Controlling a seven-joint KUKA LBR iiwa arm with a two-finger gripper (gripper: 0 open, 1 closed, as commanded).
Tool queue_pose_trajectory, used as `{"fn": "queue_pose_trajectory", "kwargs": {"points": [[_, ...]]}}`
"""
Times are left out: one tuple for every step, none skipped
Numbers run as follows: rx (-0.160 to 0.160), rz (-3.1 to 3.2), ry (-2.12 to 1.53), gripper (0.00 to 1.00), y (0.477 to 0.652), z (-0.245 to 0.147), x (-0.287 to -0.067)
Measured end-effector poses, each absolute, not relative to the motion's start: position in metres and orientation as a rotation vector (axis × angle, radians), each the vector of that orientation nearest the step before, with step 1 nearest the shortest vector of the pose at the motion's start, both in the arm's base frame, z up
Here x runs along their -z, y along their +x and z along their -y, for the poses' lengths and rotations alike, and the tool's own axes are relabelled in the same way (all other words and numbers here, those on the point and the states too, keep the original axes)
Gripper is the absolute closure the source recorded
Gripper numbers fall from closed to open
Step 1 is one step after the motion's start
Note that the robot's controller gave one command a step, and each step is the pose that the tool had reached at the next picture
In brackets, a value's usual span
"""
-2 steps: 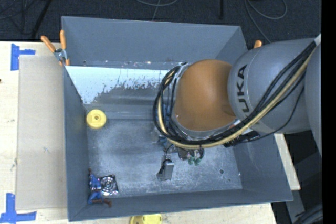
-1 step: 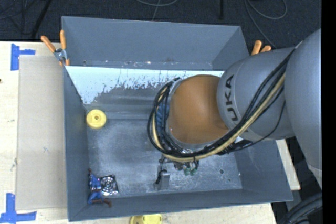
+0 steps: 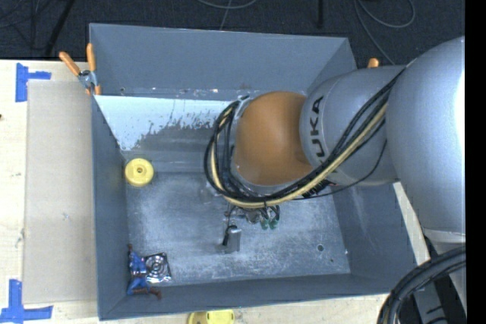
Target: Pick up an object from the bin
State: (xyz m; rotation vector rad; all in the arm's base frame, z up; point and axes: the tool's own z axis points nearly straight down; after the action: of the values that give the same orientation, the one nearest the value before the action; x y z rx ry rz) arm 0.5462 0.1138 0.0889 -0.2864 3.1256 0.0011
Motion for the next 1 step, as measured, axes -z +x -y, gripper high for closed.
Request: {"fn": "queue_pose_trajectory", "kwargs": {"points": [[0.001,-3.135,-0.309,0.00,0.5501,-0.1089,-0.1257]]}}
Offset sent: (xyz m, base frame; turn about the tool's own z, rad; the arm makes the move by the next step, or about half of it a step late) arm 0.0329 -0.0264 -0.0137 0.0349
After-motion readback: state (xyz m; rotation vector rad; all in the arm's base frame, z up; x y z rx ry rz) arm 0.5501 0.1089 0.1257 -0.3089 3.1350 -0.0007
